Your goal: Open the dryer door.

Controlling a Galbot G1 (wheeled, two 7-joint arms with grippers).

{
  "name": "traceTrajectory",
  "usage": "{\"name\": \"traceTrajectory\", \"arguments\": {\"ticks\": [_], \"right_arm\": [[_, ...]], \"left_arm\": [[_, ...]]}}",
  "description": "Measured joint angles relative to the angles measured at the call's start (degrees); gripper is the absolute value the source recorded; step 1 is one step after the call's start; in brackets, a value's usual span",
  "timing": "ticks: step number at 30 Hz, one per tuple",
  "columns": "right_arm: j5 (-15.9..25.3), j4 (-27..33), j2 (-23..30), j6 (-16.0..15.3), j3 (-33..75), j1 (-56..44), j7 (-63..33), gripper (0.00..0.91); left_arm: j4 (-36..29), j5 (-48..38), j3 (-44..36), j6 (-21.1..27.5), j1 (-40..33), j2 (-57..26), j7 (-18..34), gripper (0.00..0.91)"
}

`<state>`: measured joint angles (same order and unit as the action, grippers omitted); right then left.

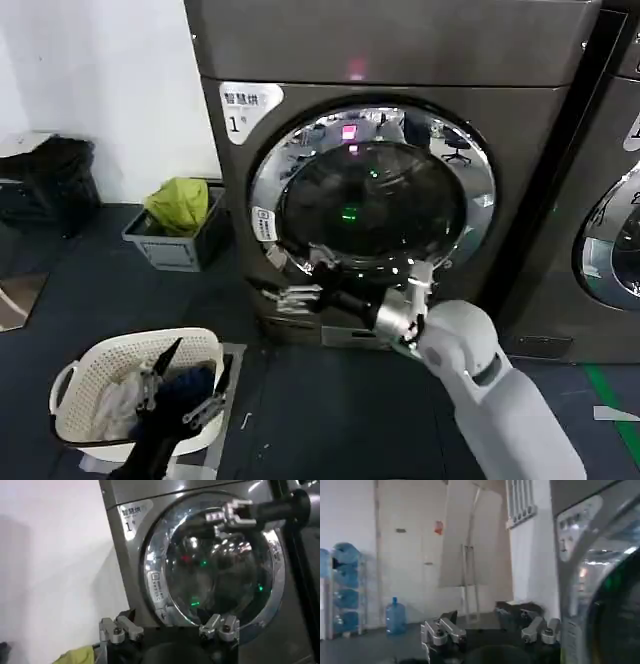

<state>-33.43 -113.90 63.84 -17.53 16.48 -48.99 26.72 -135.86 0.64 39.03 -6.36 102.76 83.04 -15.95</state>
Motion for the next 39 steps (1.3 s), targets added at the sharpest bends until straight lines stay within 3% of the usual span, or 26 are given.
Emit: {"name": "traceTrajectory", "arguments": {"ticks": [8, 39], "right_arm": [[0.18, 4.03, 0.78, 4.65, -1.26, 0.96, -5.62, 0.907], [0.32, 18.66, 2.22, 8.55, -8.49, 11.24, -1.17, 0.907]], "left_arm": [[-0.38, 0.00, -0.24, 0.04, -0.01, 0.02, 0.00, 0.907], [-0.41, 0.02, 0.09, -0.40, 0.45, 0.20, 0.00, 0.907]]}}
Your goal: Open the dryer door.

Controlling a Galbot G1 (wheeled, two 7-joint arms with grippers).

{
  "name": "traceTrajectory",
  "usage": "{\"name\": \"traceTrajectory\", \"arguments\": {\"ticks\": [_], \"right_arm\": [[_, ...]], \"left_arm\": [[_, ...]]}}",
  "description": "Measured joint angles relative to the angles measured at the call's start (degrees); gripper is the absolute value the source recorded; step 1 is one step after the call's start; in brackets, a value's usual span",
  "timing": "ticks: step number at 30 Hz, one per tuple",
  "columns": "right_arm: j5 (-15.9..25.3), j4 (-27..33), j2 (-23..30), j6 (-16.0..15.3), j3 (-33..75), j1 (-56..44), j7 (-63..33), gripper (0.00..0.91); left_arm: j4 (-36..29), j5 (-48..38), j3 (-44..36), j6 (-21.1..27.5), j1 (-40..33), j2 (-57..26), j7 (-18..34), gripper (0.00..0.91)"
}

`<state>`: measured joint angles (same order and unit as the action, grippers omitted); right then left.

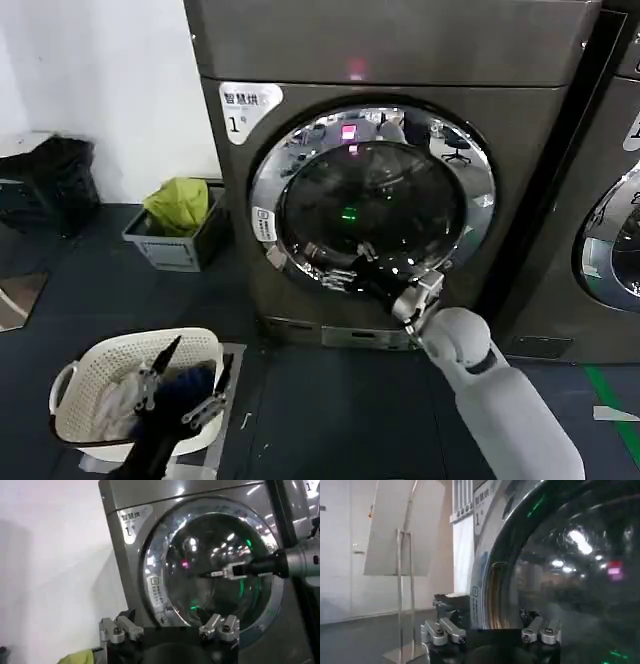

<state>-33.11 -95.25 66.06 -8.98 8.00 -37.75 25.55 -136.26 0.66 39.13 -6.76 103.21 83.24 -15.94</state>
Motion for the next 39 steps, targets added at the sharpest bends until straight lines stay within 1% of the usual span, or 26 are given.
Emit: {"name": "traceTrajectory", "arguments": {"ticks": [7, 19, 27, 39], "right_arm": [[-1.21, 2.55, 0.66, 0.97, -1.29, 2.34, 1.44, 0.907], [-1.44, 6.68, 1.77, 2.26, -3.71, 6.43, 4.38, 0.907], [-1.61, 10.11, 2.33, 3.79, -4.74, 8.91, 6.19, 0.907], [-1.96, 13.93, 3.50, 4.69, -6.68, 11.57, 7.04, 0.907]], "left_arm": [[0.06, 0.00, 0.03, -0.02, -0.09, 0.11, 0.00, 0.907], [0.66, 0.00, 0.09, -0.27, -0.20, 0.13, 0.00, 0.907], [0.64, -0.06, 0.12, -0.46, -0.19, 0.15, 0.01, 0.907], [0.70, -0.19, 0.21, -0.53, -0.12, 0.08, 0.01, 0.907]]}}
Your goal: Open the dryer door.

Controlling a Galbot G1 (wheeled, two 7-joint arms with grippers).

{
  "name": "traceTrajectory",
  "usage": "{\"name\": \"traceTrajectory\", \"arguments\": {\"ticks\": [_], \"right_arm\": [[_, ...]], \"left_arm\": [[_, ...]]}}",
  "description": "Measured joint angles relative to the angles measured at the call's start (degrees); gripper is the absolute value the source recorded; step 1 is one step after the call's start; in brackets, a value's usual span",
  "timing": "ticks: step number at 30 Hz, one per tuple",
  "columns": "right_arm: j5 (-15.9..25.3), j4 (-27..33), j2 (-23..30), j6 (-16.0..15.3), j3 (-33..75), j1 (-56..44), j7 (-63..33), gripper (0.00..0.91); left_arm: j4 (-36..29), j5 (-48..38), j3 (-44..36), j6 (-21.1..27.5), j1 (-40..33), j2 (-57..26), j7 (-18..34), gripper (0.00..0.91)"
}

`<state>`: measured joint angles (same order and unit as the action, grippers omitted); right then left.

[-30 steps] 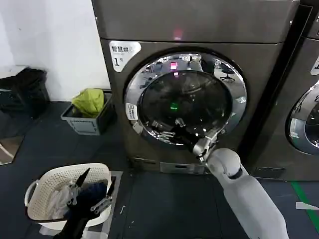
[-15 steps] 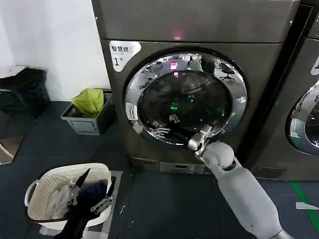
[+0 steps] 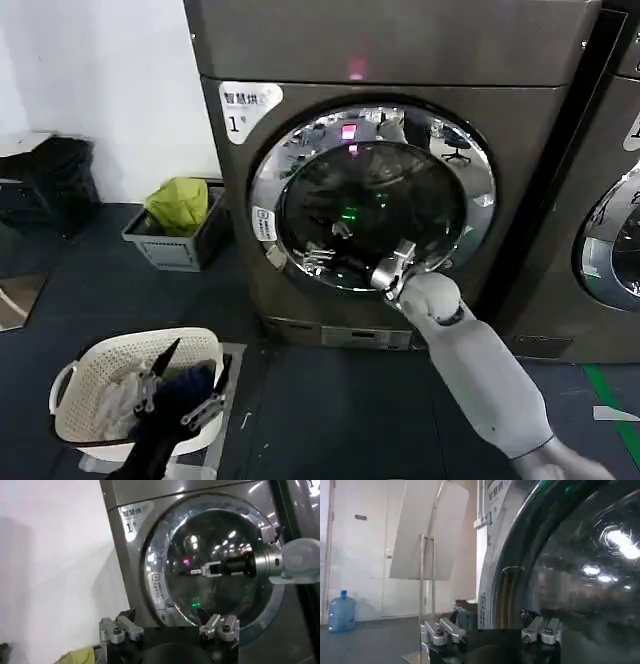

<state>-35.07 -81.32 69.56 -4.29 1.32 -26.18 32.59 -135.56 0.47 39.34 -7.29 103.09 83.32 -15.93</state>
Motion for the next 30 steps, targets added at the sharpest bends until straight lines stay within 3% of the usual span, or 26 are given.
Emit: {"name": "traceTrajectory", "arguments": {"ticks": [30], "right_arm": [[-0.04, 8.72, 3.53, 0.65, -5.25, 6.75, 1.44, 0.907]], "left_arm": [[-0.23, -0.02, -0.03, -0.14, 0.27, 0.01, -0.12, 0.907]]}}
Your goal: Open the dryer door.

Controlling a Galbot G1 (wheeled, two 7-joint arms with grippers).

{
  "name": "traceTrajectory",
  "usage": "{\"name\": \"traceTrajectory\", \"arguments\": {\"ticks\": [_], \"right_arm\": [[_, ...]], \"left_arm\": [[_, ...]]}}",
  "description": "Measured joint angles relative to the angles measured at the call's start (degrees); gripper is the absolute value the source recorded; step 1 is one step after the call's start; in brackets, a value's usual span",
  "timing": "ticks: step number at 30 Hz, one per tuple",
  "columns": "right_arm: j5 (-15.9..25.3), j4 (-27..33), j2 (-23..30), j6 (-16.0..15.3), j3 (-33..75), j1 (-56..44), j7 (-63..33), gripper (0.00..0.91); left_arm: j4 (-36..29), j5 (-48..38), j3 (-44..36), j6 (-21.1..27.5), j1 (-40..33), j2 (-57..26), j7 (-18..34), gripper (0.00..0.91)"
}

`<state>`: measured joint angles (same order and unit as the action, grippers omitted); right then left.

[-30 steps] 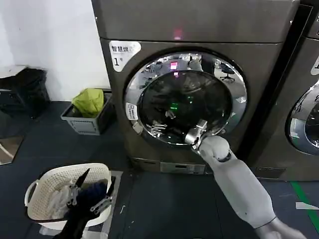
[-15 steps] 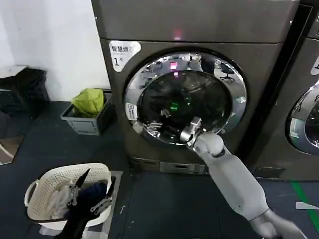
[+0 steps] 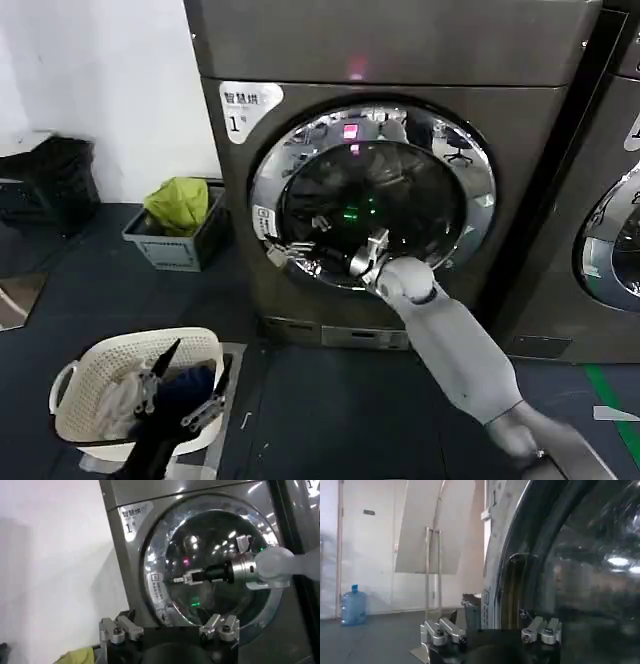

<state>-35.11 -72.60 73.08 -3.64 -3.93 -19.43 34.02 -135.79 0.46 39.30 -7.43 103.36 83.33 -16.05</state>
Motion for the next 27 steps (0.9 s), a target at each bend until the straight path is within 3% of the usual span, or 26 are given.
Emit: {"name": "traceTrajectory", "arguments": {"ticks": [27], "right_arm": [[-0.22, 0.35, 1.95, -0.99, -4.09, 2.72, 1.32, 0.907]], "left_arm": [[-0.26, -0.36, 0.22, -0.13, 0.12, 0.03, 0.00, 0.907]]}}
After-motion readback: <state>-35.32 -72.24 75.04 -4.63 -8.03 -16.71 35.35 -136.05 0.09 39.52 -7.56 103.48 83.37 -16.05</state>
